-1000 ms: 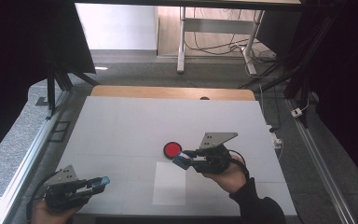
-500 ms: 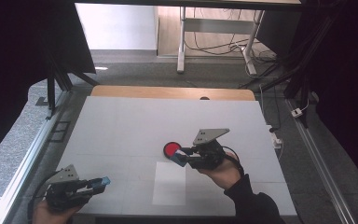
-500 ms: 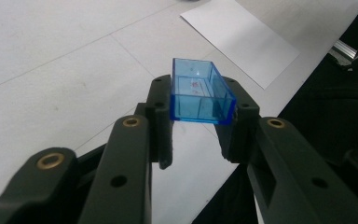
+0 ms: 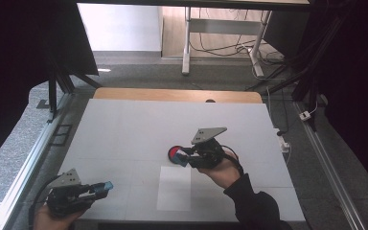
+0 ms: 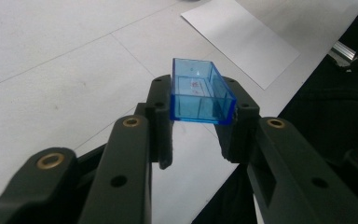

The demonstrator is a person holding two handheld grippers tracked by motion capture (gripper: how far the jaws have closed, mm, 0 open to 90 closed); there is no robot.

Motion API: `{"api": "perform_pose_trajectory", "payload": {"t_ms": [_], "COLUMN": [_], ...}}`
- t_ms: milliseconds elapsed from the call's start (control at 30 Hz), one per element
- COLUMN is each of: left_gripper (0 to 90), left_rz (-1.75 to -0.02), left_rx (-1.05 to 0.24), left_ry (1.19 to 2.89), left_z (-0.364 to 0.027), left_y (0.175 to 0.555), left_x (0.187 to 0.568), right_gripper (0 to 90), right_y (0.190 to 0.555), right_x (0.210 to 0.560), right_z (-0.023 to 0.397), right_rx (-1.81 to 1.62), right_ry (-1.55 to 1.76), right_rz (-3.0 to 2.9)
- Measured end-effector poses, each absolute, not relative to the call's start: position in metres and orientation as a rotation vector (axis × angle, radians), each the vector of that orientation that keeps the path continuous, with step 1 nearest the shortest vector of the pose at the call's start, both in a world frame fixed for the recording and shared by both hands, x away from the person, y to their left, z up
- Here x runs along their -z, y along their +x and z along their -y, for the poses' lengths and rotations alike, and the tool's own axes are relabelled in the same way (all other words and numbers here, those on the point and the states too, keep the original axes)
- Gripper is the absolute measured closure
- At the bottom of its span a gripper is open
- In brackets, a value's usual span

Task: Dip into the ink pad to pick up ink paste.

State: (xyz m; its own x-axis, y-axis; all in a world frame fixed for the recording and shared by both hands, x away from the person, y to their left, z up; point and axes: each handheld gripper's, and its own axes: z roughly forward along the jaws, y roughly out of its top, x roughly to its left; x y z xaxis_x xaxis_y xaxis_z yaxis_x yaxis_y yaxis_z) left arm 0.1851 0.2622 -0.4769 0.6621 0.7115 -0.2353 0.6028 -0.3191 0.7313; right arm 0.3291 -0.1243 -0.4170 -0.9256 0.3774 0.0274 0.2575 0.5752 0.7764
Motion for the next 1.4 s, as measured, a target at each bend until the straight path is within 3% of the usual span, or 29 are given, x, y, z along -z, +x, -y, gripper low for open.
{"api": "perform_pose_trajectory", "payload": {"t_ms": [1400], "left_gripper": [68.3], "left_rz": [-0.98], "left_rx": [-0.133], "left_ry": [2.053], "left_z": [-0.261], "left_y": [0.186], "left_x": [0.477], "right_gripper": [71.2], "right_y": [0.392], "right_x": [0.469], "right_z": [0.094], "right_rx": [-1.012], "right_ry": [0.681], "right_rz": [-2.679]}}
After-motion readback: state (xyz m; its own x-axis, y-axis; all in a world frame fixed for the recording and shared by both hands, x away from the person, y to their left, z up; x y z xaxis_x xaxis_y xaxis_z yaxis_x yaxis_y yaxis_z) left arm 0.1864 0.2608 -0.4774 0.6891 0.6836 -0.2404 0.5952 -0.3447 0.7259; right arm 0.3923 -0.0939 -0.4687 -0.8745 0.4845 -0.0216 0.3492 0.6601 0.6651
